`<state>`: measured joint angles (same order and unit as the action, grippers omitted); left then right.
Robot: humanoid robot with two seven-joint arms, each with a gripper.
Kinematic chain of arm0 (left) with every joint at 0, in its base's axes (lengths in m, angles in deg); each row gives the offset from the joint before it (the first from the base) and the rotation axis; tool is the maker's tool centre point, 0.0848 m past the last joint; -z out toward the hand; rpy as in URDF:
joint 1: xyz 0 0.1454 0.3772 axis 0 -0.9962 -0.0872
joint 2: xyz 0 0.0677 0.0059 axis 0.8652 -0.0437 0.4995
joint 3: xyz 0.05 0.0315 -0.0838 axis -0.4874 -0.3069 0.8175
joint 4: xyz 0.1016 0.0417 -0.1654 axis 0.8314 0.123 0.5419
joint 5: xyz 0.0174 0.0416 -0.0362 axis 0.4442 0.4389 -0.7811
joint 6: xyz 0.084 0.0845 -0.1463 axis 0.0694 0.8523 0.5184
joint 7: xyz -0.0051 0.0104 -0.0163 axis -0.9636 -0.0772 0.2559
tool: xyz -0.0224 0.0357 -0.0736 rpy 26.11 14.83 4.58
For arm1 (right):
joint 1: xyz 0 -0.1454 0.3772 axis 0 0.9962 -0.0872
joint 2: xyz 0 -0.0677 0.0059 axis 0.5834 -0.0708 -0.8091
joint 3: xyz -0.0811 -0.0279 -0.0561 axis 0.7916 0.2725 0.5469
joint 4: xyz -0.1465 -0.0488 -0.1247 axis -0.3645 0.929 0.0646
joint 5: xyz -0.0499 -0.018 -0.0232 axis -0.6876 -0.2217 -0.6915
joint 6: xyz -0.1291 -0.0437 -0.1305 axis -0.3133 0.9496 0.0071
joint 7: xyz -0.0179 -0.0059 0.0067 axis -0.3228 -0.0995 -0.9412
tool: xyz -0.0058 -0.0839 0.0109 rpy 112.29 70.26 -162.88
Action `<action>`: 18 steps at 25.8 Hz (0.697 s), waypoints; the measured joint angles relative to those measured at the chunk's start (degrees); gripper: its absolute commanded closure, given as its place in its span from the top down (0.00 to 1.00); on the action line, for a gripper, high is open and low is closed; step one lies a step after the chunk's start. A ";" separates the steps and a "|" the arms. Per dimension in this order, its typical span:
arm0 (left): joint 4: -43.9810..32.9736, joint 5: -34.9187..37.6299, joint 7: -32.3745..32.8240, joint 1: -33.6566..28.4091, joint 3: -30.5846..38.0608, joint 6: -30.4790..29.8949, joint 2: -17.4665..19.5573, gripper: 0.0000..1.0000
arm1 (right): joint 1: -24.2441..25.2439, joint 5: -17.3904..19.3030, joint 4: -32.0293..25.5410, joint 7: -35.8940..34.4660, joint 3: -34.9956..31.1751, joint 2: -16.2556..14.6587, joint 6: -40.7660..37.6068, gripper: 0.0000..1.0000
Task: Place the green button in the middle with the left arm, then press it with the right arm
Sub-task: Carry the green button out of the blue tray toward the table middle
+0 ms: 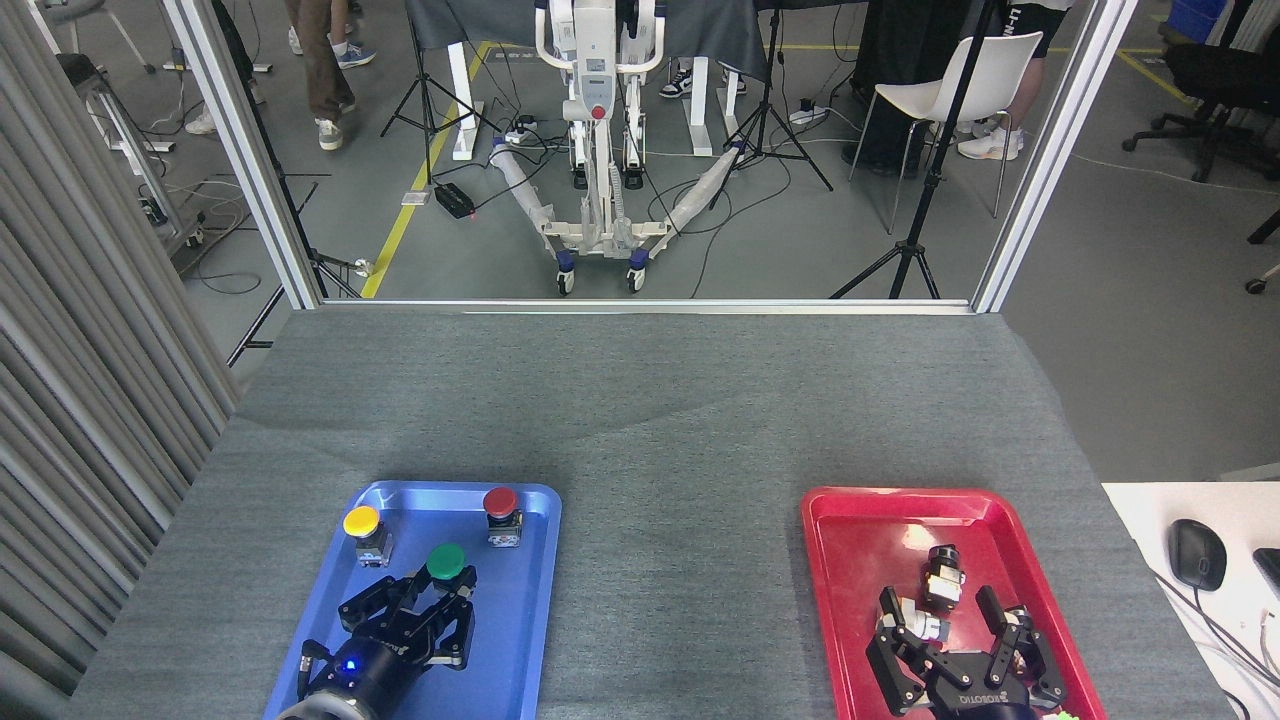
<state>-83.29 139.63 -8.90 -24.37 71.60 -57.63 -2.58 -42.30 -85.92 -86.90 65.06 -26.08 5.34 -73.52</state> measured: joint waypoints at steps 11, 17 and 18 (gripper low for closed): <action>8.20 1.87 -0.77 15.11 -18.14 0.60 -9.69 0.00 | -0.10 -0.03 -0.01 0.10 -0.02 0.28 0.28 1.00; 21.54 6.31 -1.19 19.88 -21.12 1.23 -17.20 0.00 | 0.07 0.04 0.09 0.18 -0.02 -0.11 0.41 1.00; 22.82 6.75 -1.43 20.06 -21.24 1.73 -17.74 0.00 | 0.12 0.04 0.09 0.28 -0.01 -0.19 0.41 1.00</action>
<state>-60.46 146.38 -10.33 -4.31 50.37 -55.90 -20.31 -42.18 -85.88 -86.82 65.34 -26.09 5.15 -73.10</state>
